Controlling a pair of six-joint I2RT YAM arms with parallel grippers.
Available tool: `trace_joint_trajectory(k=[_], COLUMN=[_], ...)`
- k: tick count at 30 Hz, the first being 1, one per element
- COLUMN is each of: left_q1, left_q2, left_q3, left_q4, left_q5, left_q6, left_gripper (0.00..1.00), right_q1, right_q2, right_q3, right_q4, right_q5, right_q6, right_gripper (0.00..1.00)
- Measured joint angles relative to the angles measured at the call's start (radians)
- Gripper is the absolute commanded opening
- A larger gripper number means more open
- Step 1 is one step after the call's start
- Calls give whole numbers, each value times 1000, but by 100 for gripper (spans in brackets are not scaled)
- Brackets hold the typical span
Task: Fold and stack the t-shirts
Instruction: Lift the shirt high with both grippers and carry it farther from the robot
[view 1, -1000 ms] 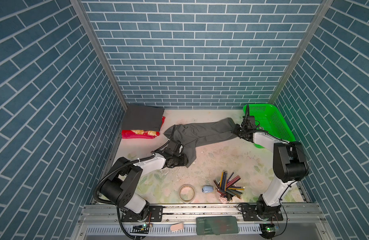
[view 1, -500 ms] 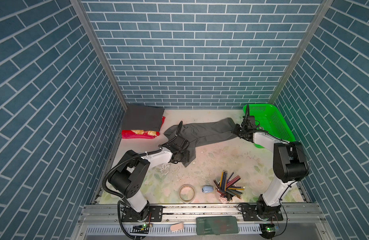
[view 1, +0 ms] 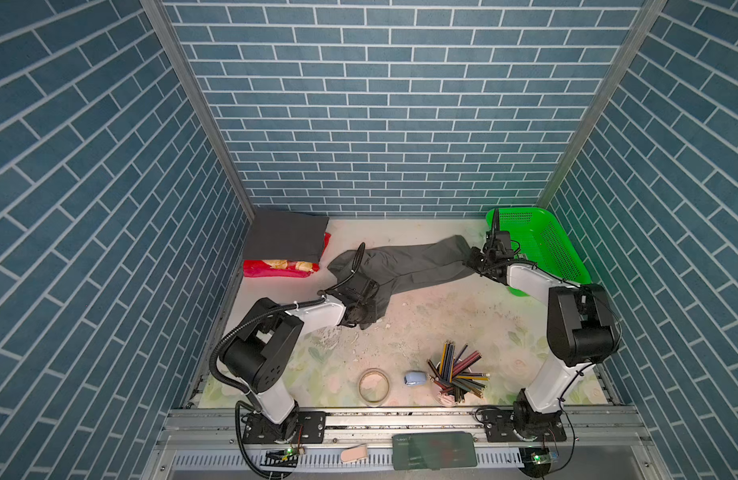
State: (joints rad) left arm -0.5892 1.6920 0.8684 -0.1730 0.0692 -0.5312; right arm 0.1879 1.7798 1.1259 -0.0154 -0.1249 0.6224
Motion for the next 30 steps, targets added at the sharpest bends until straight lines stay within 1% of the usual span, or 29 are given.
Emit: trace_joint_trajectory(k=[3,6,10,12,15,18,22,26,30], left_q1=[0,1,27,66,166,256,349,404,451], left_q2=[1,-5,-72,-125,-209,-254,-259,-252,-227], left_q3=[2,22,85,133,222,314,453,602,764], left_q4=[1,-42,-129,-153,-167,-177,-210,-248,-264], left_q5=[6,5,11,30,81,137,217,258,296], left_q6=[6,19,33,34,31,23,6,0,-4], left_gripper=[0,0,0,0,0,0,0,0,0], right_q1=[0,0,0,0,1,2,6,8,8], right_q2=[-14,-34,-68,-93,-136,-179,-246,-318,-354], right_q3=[-3,-3,-3,-3,4,31,77,115,200], right_q4=[-2,-7,-13,-16,-26,-42,-56,-60,-78], right_q5=[1,2,-1,-5,-11,-16,-26,-38,-56], right_q6=[0,-2,-2,-2,-3,-5,-27,-43,-56], right_gripper=[0,0,0,0,0,0,0,0,0])
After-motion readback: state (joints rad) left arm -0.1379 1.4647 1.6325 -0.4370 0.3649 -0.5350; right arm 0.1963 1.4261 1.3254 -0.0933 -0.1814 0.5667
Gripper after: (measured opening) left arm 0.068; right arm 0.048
